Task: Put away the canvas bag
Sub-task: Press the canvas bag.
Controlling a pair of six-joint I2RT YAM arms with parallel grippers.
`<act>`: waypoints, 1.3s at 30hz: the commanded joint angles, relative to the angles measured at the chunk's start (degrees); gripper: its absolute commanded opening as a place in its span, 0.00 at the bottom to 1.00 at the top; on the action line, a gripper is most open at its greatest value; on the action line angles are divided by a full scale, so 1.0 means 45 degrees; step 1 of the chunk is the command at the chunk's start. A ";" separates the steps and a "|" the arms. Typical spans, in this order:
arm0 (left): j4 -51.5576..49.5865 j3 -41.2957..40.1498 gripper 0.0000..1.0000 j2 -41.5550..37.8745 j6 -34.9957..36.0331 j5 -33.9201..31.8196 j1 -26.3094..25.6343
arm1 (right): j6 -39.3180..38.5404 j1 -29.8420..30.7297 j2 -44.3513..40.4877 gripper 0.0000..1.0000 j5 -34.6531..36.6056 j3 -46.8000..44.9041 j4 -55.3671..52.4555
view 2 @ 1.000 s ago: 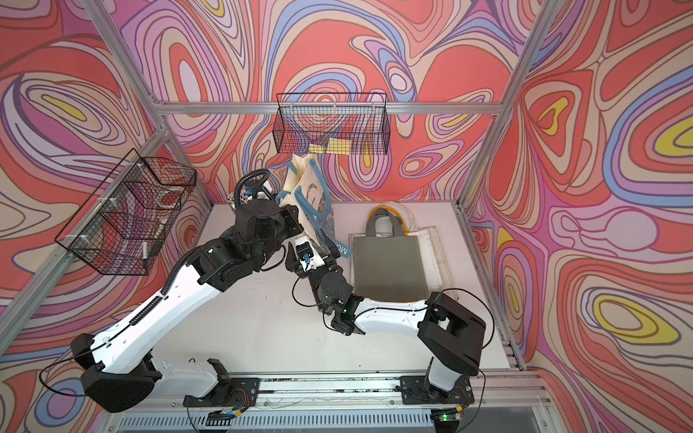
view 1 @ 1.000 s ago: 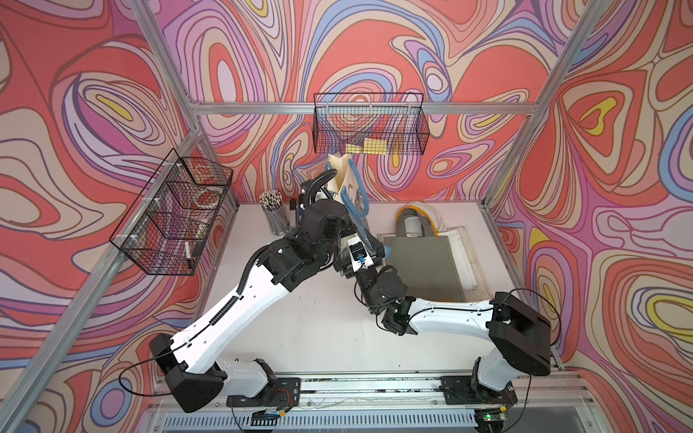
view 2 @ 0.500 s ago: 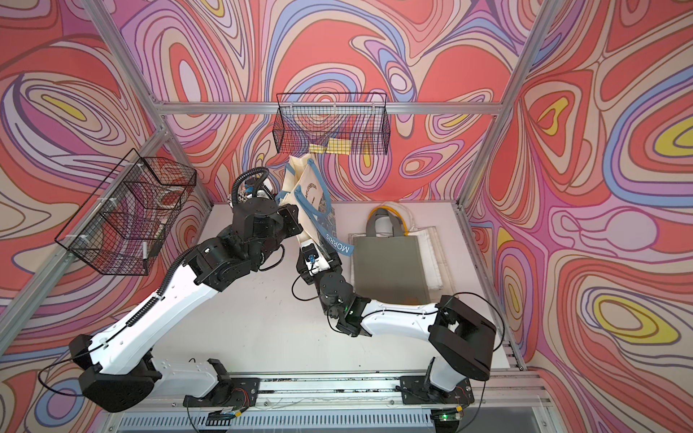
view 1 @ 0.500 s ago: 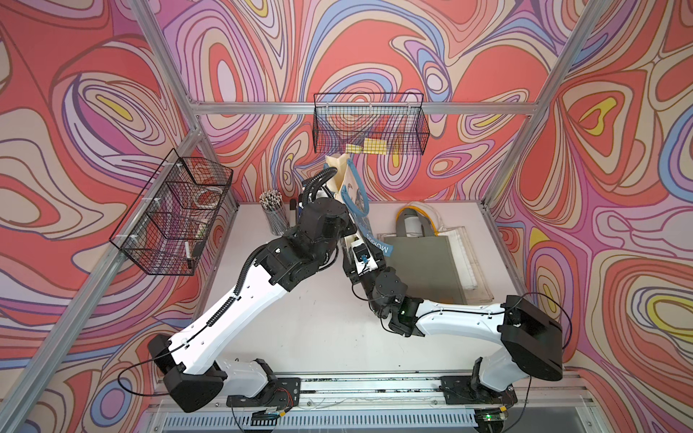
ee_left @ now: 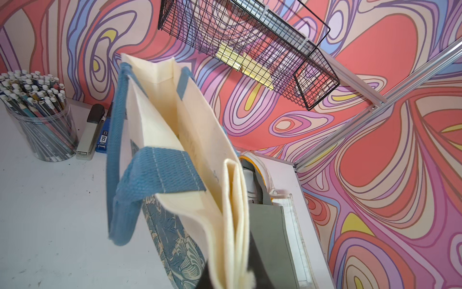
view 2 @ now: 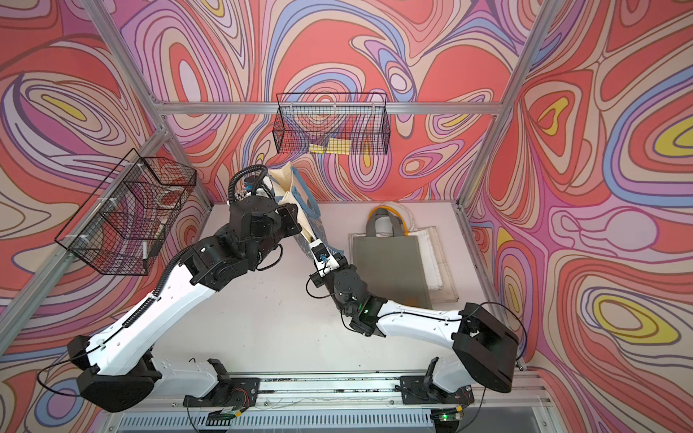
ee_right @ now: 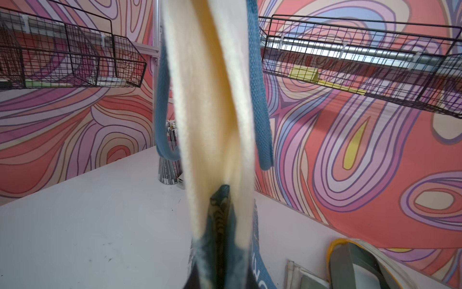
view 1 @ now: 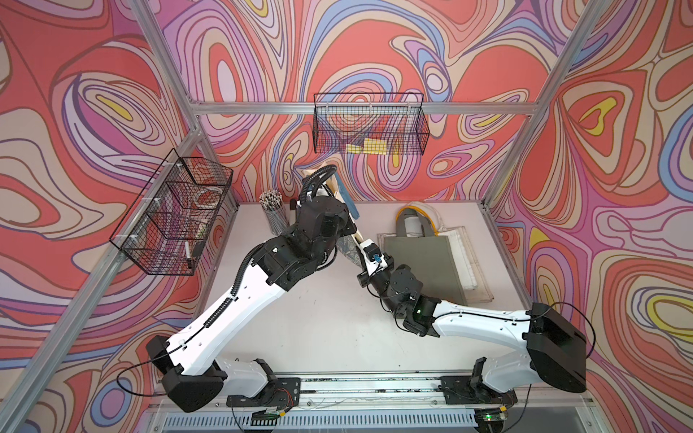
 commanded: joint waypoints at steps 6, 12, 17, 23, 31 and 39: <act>-0.0408 0.0938 0.27 -0.0395 0.0954 0.0396 0.0018 | -0.0424 -0.0087 -0.0919 0.00 0.0743 -0.0064 -0.2560; -0.2154 0.0436 0.59 -0.0456 -0.0228 0.1446 0.0029 | -0.0625 -0.0093 -0.1155 0.00 0.0999 0.0614 -0.4145; -0.2100 -0.0666 0.65 -0.0786 -0.1599 0.2211 0.0017 | -0.0750 -0.0089 -0.1074 0.00 0.1287 0.0745 -0.4297; -0.2473 -0.1306 0.72 -0.0551 -0.2906 0.2887 -0.0020 | -0.0946 -0.0090 -0.0924 0.00 0.1202 0.1134 -0.4665; -0.1746 -0.2018 0.75 -0.0496 -0.4100 0.3262 -0.0061 | -0.1321 -0.0092 -0.0737 0.00 0.1272 0.1010 -0.4346; -0.1043 -0.3541 0.54 -0.0669 -0.5458 0.3601 -0.0077 | -0.2497 -0.0071 -0.0500 0.00 0.1336 0.0494 -0.2564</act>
